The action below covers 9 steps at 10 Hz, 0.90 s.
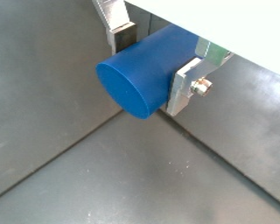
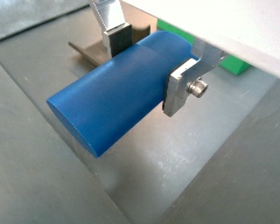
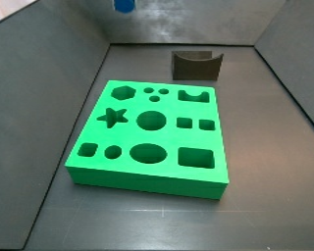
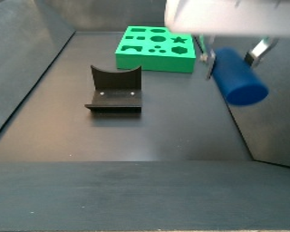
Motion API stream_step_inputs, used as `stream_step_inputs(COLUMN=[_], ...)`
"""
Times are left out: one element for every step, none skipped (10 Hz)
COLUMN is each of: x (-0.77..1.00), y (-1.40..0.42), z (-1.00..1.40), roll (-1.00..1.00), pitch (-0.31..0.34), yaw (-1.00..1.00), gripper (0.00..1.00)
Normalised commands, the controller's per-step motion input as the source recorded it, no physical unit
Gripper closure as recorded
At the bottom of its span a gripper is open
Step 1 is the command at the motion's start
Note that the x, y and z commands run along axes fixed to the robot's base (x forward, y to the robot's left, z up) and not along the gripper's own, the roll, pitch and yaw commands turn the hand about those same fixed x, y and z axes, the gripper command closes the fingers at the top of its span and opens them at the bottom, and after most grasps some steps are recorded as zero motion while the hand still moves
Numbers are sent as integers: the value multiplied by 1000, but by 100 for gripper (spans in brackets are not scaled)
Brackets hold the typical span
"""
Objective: Pick up the oval object. Move up. Place the oval object on the fixture. Regrasp the oval object. Move to above the board. Insert the oval object.
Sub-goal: Place the oval object on the fixture.
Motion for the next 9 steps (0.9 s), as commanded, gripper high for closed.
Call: stream_step_inputs(x=[-12,1,3,724,733,791,823,895,961], y=[11,18,19,-1000,-1000,-1000,-1000,-1000,-1000], z=[595,320,208,-239,-249,-238,-239,-244,-249], roll=[5,3,2,-470,-459,-357,-296,-186,-122], pitch=[62,77,84,30,29,4,2,-2,-7], yaw=[-16,-17,-17,-136,-121,-67,-48,-14,4], gripper=[100,100,100,100,100,100,100,100,100])
